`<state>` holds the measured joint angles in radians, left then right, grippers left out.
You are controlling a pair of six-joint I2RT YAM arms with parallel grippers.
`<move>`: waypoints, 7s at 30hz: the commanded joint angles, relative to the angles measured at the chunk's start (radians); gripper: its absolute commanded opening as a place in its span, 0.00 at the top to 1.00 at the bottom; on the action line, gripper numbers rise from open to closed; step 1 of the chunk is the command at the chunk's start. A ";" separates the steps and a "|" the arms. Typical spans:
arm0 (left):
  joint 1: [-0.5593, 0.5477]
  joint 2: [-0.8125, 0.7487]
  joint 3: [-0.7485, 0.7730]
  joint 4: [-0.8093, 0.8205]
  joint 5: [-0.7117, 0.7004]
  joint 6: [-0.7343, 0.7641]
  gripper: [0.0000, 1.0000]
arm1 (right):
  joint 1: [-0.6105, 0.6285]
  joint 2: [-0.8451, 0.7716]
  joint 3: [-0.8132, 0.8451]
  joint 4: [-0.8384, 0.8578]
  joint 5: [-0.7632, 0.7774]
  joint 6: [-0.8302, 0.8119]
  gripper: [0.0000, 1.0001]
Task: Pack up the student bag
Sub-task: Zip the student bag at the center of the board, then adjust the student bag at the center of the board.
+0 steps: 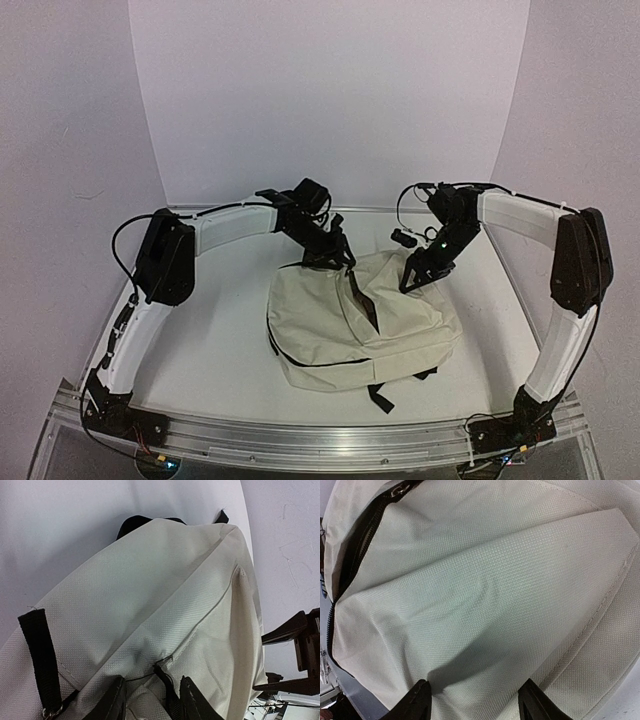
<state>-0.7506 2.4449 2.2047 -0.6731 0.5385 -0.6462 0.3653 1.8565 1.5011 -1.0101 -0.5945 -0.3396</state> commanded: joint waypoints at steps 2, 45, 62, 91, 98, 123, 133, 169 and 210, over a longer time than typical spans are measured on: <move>-0.021 0.034 0.064 -0.048 0.010 0.029 0.61 | 0.009 0.001 -0.006 0.018 -0.024 0.002 0.41; -0.023 -0.339 -0.278 0.276 0.055 0.113 1.00 | 0.011 0.224 0.529 -0.092 -0.070 0.033 0.39; -0.093 -0.404 -0.409 0.291 0.023 0.149 1.00 | 0.081 0.451 0.658 0.046 -0.056 0.015 0.22; -0.234 -0.402 -0.405 0.180 0.037 0.170 1.00 | 0.042 0.635 0.802 0.073 -0.019 -0.065 1.00; -0.259 -0.433 -0.448 0.158 0.030 0.165 1.00 | -0.039 0.661 0.846 0.189 0.092 0.085 1.00; -0.308 -0.459 -0.555 0.092 -0.023 0.180 0.99 | -0.095 0.591 0.768 0.259 -0.024 0.151 1.00; -0.146 -0.448 -0.258 -0.065 -0.056 0.202 0.35 | -0.099 0.378 0.753 0.237 -0.109 0.188 0.19; 0.137 -0.271 -0.172 -0.169 0.001 0.199 0.94 | -0.128 -0.008 -0.038 -0.005 0.055 -0.039 0.53; 0.181 -0.813 -0.799 -0.094 -0.522 -0.304 1.00 | -0.180 -0.046 -0.019 -0.050 -0.151 -0.040 0.30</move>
<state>-0.5536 1.6802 1.6015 -0.7672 0.1304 -0.8217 0.1802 1.8679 1.4910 -1.0618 -0.7467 -0.4215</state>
